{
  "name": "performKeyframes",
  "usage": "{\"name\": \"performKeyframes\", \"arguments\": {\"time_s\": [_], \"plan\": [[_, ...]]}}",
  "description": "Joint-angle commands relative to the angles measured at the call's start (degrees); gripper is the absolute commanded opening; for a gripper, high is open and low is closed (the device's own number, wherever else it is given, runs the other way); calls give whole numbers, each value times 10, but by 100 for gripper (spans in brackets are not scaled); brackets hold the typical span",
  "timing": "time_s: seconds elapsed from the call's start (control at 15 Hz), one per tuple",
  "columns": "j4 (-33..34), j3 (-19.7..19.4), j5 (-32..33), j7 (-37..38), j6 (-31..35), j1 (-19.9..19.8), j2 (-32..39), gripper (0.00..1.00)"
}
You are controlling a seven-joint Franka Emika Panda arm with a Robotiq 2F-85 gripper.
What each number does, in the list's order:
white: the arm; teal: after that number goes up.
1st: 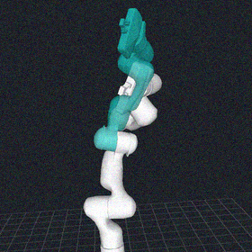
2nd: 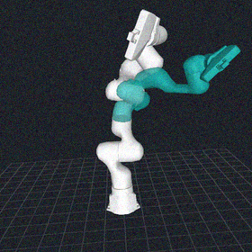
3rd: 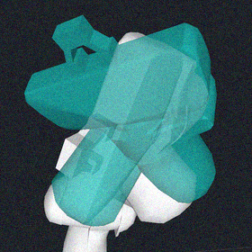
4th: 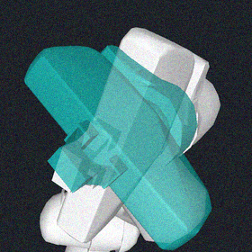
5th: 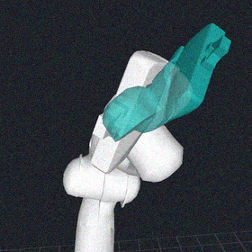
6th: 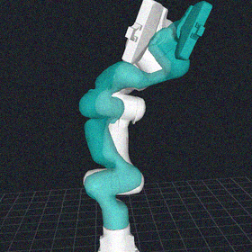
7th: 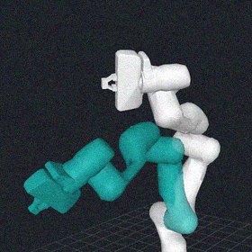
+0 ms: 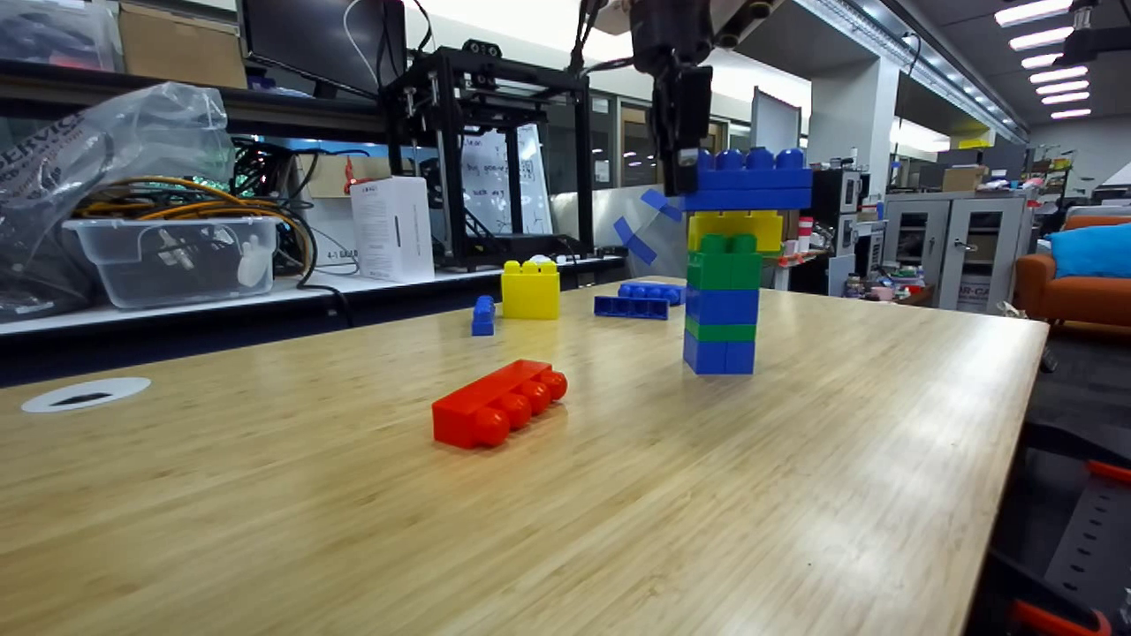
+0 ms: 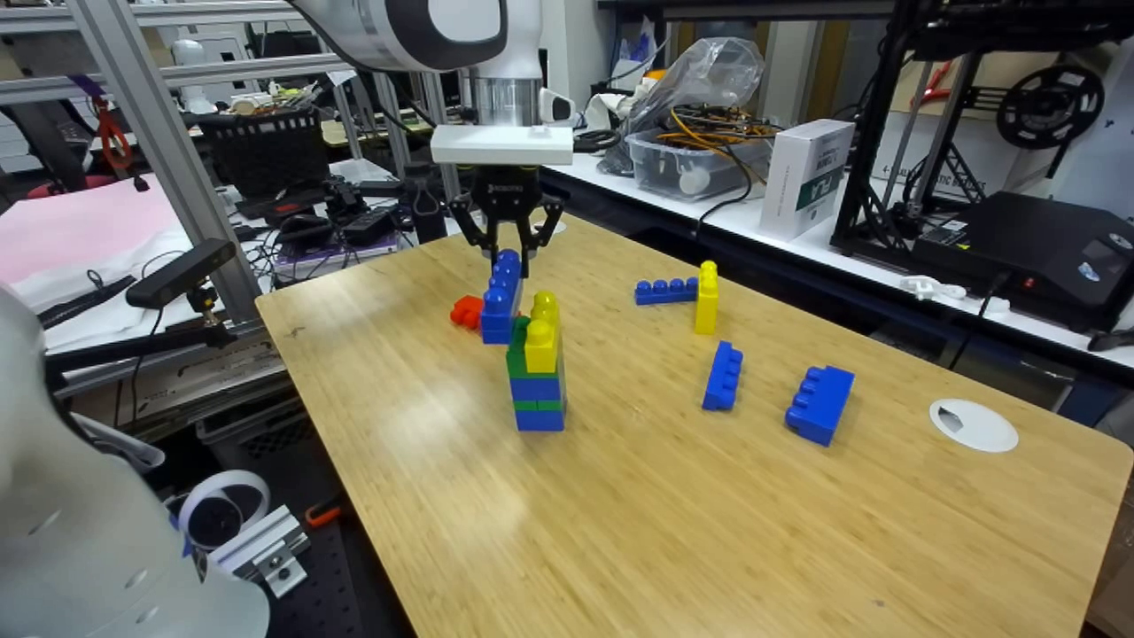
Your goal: Move the stack of blocks to the right and stack two blue blocks on it
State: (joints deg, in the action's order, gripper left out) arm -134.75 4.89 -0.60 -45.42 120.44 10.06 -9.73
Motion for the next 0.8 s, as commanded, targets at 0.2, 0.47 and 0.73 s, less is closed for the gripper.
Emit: {"name": "performKeyframes", "arguments": {"time_s": [0.2,0.47,0.73], "plan": [[-17,1,9,-13,37,-1,3,10],[-23,2,9,-14,48,-1,3,10],[-28,2,8,-14,59,0,5,10]]}}
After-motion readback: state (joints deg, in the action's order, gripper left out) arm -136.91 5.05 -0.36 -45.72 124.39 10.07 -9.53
